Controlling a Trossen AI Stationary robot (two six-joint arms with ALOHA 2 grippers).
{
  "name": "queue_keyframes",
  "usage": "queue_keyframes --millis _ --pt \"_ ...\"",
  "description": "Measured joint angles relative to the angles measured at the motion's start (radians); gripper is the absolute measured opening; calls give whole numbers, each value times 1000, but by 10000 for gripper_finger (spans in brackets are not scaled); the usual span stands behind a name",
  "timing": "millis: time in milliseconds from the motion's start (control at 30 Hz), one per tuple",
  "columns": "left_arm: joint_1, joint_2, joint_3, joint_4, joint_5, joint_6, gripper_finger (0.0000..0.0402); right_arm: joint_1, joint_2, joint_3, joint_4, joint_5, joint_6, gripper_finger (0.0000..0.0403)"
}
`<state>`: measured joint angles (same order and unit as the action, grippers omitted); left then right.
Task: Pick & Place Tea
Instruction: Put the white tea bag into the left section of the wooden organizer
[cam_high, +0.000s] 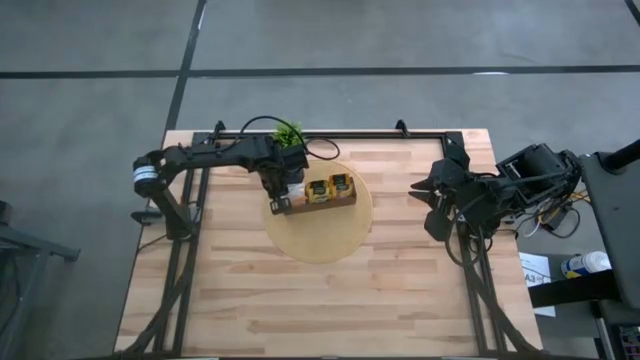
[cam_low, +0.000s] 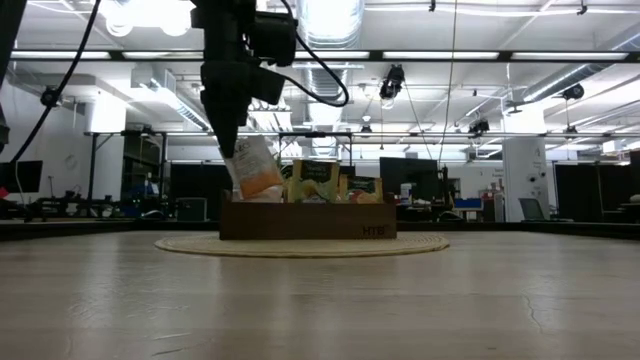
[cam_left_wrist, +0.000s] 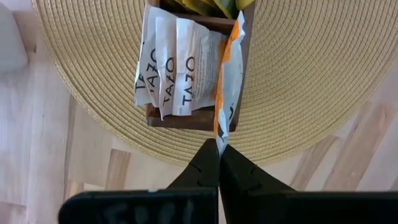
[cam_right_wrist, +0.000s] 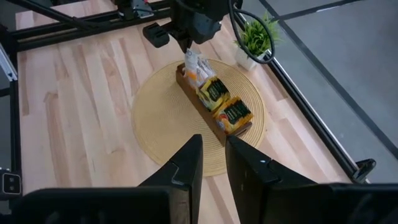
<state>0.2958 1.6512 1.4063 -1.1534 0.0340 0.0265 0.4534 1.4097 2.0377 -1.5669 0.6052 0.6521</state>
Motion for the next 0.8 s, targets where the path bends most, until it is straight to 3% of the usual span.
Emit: queue_keyframes --millis 800 --pt "9 55 6 -33 -2 11 0 0 0 -19 1 9 26 68"
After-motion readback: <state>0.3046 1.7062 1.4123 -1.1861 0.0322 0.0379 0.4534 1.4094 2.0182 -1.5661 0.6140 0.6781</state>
